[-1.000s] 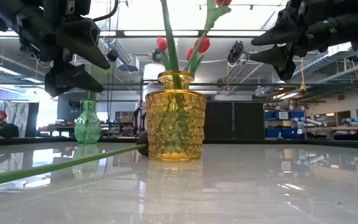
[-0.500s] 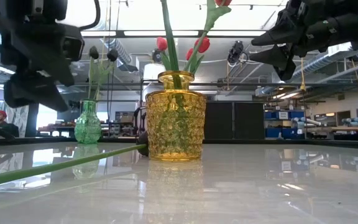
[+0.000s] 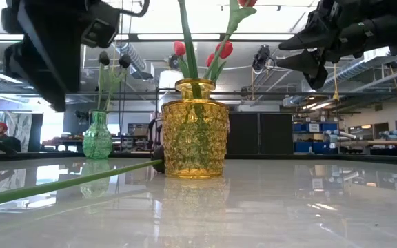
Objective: Sort flowers into vase by color
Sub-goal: Put the black flower into the green vase
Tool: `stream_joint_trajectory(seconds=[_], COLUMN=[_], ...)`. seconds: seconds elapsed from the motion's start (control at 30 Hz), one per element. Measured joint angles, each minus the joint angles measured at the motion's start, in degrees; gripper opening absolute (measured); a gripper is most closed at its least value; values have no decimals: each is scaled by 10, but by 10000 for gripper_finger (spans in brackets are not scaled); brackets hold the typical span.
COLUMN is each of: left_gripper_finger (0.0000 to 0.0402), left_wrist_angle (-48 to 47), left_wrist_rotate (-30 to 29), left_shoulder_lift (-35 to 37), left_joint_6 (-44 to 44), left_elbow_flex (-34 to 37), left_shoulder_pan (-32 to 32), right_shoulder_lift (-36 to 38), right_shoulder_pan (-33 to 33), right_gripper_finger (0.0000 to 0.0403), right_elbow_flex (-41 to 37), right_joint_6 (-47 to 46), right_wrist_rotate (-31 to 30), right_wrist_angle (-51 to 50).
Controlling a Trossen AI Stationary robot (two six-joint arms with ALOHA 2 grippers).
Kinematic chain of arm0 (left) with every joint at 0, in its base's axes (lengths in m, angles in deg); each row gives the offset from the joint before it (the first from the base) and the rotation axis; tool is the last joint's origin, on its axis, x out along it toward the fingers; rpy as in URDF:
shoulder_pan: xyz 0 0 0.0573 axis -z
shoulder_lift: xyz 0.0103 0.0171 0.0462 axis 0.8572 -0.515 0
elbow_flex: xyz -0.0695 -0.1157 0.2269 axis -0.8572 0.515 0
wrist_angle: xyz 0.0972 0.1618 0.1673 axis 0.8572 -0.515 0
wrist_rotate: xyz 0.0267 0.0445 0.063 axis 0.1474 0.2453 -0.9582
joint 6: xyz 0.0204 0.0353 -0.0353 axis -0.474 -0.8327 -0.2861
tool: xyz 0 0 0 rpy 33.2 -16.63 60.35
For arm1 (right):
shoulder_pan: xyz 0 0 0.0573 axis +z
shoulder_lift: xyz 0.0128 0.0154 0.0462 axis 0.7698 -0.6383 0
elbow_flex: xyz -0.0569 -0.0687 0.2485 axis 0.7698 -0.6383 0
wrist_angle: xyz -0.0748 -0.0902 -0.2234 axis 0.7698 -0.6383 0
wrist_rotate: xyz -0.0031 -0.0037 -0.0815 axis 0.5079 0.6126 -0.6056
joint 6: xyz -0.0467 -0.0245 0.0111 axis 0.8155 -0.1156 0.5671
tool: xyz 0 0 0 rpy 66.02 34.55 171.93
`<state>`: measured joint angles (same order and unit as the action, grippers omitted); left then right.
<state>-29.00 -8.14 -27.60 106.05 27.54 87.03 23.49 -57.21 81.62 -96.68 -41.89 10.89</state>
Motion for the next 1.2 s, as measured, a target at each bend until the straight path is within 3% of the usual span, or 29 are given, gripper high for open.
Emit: stream_joint_trajectory(seconds=[0.3, 0.77, 0.9, 1.2], left_gripper_finger=[243, 243, 243, 243], left_wrist_angle=[4, 148, 138, 9], left_wrist_rotate=[85, 119, 120, 107], left_shoulder_lift=[-69, -144, -156, -206], left_joint_6=[85, 202, 200, 170], left_elbow_flex=[-7, -9, -46, -155], left_shoulder_pan=[26, 45, 43, 33], right_shoulder_lift=[0, 0, 0, 0], right_shoulder_pan=[0, 0, 0, 0], right_gripper_finger=[193, 193, 194, 193], right_elbow_flex=[0, 0, 0, 0], right_joint_6=[0, 0, 0, 0], right_wrist_rotate=[0, 0, 0, 0], right_wrist_angle=[1, 1, 1, 4])
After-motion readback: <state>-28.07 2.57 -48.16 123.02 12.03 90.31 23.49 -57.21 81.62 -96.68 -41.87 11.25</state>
